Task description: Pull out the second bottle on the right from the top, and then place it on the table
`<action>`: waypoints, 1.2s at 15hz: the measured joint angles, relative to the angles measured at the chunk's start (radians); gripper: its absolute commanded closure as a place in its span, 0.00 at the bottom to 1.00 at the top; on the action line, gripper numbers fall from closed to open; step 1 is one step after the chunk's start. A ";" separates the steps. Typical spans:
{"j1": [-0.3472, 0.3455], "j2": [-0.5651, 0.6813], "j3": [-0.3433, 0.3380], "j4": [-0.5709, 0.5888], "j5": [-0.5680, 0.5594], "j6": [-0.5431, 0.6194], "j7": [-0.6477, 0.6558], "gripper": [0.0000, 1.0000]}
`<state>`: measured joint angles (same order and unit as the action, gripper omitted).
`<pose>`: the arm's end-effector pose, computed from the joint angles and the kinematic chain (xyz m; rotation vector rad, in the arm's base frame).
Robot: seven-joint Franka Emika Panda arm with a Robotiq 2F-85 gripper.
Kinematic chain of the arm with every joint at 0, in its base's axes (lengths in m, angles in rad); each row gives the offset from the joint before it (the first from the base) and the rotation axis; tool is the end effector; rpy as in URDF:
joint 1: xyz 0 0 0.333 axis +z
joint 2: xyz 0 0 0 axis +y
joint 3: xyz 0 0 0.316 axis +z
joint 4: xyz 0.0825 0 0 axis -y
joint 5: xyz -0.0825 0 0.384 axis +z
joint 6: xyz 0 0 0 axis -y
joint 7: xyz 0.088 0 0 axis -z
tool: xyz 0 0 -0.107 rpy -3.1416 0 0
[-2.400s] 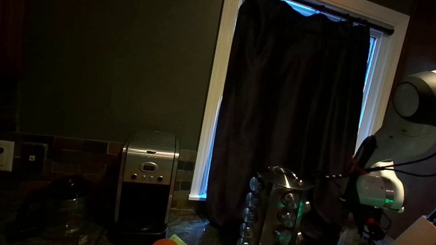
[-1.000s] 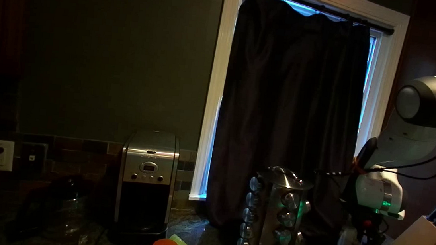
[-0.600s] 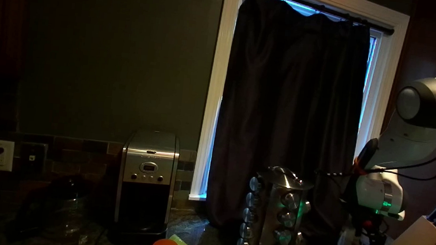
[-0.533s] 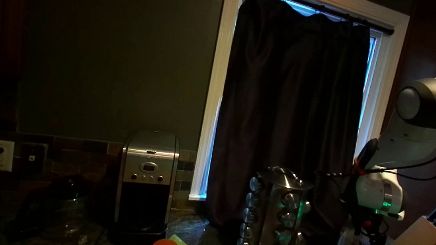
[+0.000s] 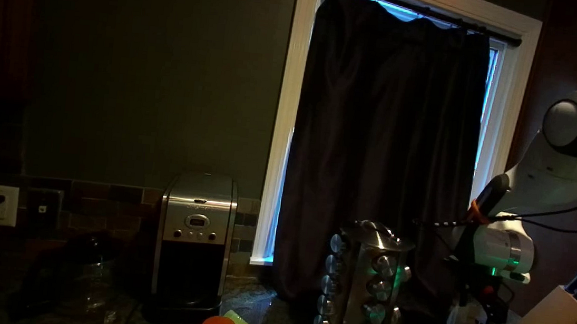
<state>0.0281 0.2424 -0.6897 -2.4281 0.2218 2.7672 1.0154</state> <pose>0.3901 -0.3235 0.2464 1.8679 -2.4806 0.2678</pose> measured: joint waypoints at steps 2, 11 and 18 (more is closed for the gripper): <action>0.007 -0.076 0.000 -0.019 -0.013 -0.100 -0.056 0.00; -0.242 -0.414 0.226 -0.069 -0.259 -0.584 -0.296 0.00; -0.351 -0.602 0.368 -0.135 -0.372 -0.738 -0.569 0.00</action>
<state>-0.3234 -0.3596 -0.3220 -2.5635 -0.1498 2.0295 0.4463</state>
